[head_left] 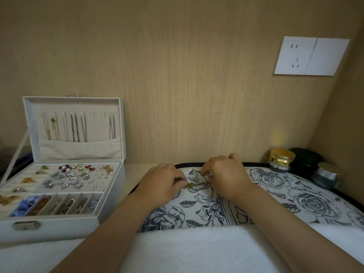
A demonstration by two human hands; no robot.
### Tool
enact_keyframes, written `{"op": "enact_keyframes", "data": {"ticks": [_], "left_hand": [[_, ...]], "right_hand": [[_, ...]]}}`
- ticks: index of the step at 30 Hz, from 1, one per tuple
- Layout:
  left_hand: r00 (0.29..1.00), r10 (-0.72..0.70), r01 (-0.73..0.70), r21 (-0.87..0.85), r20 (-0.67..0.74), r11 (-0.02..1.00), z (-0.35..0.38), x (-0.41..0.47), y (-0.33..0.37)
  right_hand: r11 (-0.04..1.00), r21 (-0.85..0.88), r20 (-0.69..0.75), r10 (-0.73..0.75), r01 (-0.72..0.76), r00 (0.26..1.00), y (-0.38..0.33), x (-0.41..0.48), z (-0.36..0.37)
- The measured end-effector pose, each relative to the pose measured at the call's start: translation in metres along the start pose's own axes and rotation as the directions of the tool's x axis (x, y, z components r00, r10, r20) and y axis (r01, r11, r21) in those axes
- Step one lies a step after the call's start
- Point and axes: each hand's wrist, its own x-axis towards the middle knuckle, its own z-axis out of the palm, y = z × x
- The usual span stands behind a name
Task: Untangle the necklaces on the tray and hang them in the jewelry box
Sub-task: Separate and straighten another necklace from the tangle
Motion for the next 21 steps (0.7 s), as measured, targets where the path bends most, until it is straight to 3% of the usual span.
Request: {"op": "enact_keyframes", "data": {"ticks": [3,5,9,11,13,15,17,21], "left_hand": [[1.0,-0.013,0.012,-0.031,-0.018,0.999,0.005,0.0,0.003],[0.999,-0.022,0.02,-0.057,-0.033,0.998,0.006,0.0,0.004],[0.997,-0.071,0.068,-0.11,-0.028,0.992,0.006,0.0,0.007],[0.993,-0.12,0.118,-0.152,-0.005,0.981,0.005,-0.001,0.009],[0.982,-0.19,0.186,-0.253,0.008,0.949,0.004,0.0,0.01],[0.959,-0.281,0.261,-0.451,0.022,0.854,0.0,0.003,0.014],[0.941,-0.328,0.291,-0.675,0.076,0.678,-0.007,0.006,0.02],[0.916,-0.33,0.347,-0.86,0.227,0.373,-0.014,0.009,0.026]], "right_hand": [[0.997,0.076,-0.054,-0.02,0.024,0.998,-0.007,-0.001,0.0],[0.964,0.266,0.016,-0.002,-0.003,1.0,-0.014,-0.003,0.002],[0.902,0.43,0.117,-0.003,-0.048,0.993,-0.016,0.0,0.008],[0.824,0.555,0.156,0.032,-0.115,0.987,-0.014,0.0,0.01],[0.675,0.713,0.185,0.078,-0.189,0.98,-0.012,0.0,0.011],[0.525,0.822,0.179,0.124,-0.218,0.976,-0.011,0.0,0.008],[0.408,0.887,0.179,0.132,-0.218,0.975,-0.011,0.001,0.003],[0.197,0.945,0.249,0.076,-0.26,0.965,-0.015,0.004,-0.002]]}}
